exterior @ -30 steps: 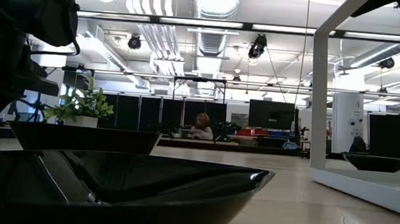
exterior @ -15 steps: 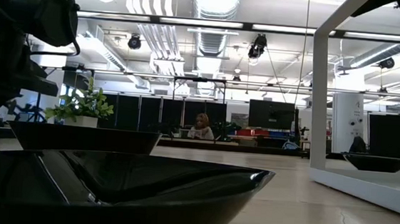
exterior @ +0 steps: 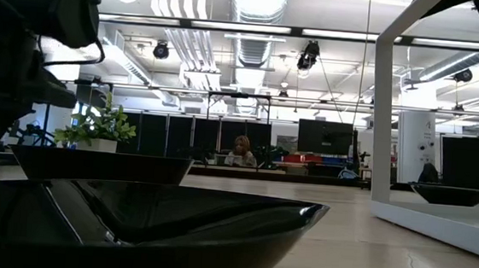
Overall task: Pick & Place Mini shaped plates
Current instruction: Stack the square plate on top of the other square plate on the shelf
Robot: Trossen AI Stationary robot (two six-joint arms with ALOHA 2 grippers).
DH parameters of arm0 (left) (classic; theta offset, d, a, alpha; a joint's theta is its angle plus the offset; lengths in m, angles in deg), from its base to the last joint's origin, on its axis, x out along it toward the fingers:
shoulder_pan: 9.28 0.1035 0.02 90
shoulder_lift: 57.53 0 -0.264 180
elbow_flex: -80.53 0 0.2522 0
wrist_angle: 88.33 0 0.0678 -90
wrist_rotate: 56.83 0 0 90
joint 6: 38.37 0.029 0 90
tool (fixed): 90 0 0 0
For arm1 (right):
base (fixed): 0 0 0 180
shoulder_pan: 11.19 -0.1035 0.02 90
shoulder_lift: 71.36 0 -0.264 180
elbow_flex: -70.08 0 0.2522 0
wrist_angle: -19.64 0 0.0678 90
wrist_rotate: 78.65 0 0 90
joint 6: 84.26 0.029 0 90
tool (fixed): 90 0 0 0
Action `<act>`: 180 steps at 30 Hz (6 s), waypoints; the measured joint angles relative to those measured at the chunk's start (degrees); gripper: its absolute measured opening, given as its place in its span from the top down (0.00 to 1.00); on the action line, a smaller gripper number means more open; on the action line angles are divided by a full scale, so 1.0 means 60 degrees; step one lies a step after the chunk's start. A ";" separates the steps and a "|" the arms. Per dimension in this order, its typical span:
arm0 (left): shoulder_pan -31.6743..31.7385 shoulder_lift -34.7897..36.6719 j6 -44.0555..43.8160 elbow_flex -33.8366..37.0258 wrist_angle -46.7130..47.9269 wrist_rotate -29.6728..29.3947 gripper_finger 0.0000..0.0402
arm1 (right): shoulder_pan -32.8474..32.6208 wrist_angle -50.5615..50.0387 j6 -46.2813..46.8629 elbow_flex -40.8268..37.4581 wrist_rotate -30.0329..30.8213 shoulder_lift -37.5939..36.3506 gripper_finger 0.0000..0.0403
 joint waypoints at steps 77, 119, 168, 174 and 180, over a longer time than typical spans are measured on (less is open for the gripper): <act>-0.0032 -0.0805 0.0173 0.0018 0.0108 0.0025 0.91 | 0.0000 0.0047 -0.0488 0.0000 -0.0007 0.0000 0.85; 0.2153 -0.6012 1.1783 -0.8933 0.0205 -0.2916 1.00 | -0.0004 0.0058 -0.0503 0.0000 -0.0004 -0.0003 0.85; 0.2116 -0.8633 1.3746 -0.9821 -0.1474 -0.2362 1.00 | -0.0007 0.0074 -0.0499 0.0000 -0.0011 0.0000 0.85; 0.2110 -0.8633 1.3493 -0.9821 -0.1490 -0.2250 1.00 | -0.0004 0.0080 -0.0497 0.0000 -0.0014 0.0000 0.85; 0.2110 -0.8633 1.3542 -0.9821 -0.1489 -0.2242 0.98 | -0.0004 0.0076 -0.0499 0.0000 -0.0015 0.0000 0.85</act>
